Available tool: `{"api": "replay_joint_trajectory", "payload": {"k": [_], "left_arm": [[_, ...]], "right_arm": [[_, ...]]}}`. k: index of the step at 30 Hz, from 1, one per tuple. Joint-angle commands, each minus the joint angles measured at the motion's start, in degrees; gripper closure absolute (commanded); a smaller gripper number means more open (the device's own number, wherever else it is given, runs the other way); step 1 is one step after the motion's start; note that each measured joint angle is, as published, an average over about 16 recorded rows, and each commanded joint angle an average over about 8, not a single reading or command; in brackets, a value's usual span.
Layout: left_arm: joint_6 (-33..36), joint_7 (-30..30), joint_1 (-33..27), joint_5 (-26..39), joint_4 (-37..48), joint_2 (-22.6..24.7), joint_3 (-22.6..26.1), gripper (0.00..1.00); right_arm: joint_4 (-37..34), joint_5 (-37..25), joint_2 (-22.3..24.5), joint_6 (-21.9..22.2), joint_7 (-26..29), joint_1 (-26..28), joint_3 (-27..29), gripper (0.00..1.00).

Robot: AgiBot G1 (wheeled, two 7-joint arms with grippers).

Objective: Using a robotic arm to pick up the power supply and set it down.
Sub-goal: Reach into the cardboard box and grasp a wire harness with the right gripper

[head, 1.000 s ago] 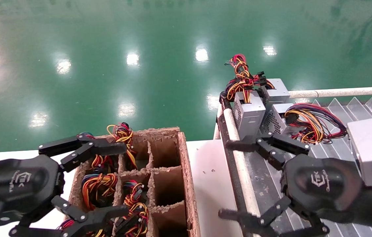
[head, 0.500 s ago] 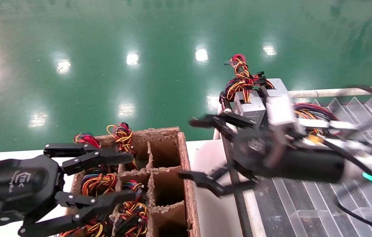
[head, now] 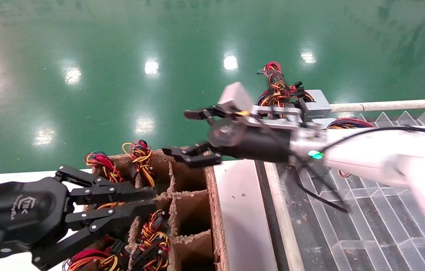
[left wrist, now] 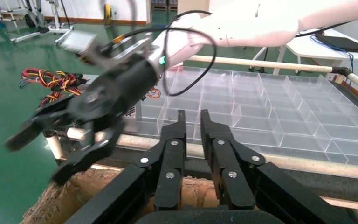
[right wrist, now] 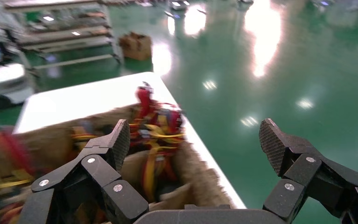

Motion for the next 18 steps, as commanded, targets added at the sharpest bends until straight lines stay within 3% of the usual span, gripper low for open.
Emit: {"api": "replay_joint_trajectory", "payload": {"k": [1,6,12,14,18], "left_arm": [[0.0,0.0,0.0,0.0,0.0,0.0,0.0,1.00],[0.0,0.0,0.0,0.0,0.0,0.0,0.0,1.00],[0.0,0.0,0.0,0.0,0.0,0.0,0.0,1.00],[0.0,0.0,0.0,0.0,0.0,0.0,0.0,1.00],[0.0,0.0,0.0,0.0,0.0,0.0,0.0,1.00]], "right_arm": [[-3.8,-1.3,-2.7,3.2,-1.4,1.6,-0.5,0.00],[-8.0,-1.5,-6.6,6.5,-2.6,2.5,-1.1,0.00],[-6.5,-0.1,-7.7,6.9,-1.6,1.0,-2.8,0.05],[-5.3,0.6,-7.8,6.9,-0.9,0.3,-3.7,0.20],[-2.6,2.1,-7.9,7.6,0.8,-1.1,-6.2,0.69]]}}
